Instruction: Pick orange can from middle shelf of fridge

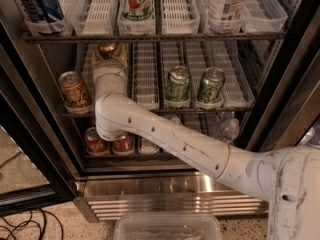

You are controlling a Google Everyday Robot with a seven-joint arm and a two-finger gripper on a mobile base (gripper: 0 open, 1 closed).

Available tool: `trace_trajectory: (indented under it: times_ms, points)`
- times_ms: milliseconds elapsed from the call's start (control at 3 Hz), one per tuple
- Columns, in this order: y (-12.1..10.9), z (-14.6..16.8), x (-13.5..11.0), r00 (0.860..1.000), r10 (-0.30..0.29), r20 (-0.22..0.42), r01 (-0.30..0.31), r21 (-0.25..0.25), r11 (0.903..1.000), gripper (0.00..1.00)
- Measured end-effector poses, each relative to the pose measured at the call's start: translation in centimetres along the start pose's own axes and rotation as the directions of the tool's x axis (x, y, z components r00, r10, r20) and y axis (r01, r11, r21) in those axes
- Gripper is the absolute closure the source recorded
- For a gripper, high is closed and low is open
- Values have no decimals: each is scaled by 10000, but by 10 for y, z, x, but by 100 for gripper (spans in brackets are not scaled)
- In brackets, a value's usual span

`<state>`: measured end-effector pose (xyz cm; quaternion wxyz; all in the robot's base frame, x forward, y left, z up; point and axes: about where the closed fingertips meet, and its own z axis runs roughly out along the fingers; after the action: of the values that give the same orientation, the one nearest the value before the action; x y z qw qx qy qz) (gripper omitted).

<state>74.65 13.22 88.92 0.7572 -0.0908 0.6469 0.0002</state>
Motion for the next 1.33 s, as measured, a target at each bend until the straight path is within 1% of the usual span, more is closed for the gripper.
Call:
trace_trajectory:
  times_ms: [333,667,1000,1333]
  points:
    - [-4,-1,4,9993,343,-179,-342,50,9994,86]
    - [-11,-15,10,9960,871,-209,-864,333,9957,100]
    - [-20,-41,-1,9923,1201,313,-1218,587,9908,100]
    - [-24,-69,-26,9853,1233,1182,-1310,602,9895,100]
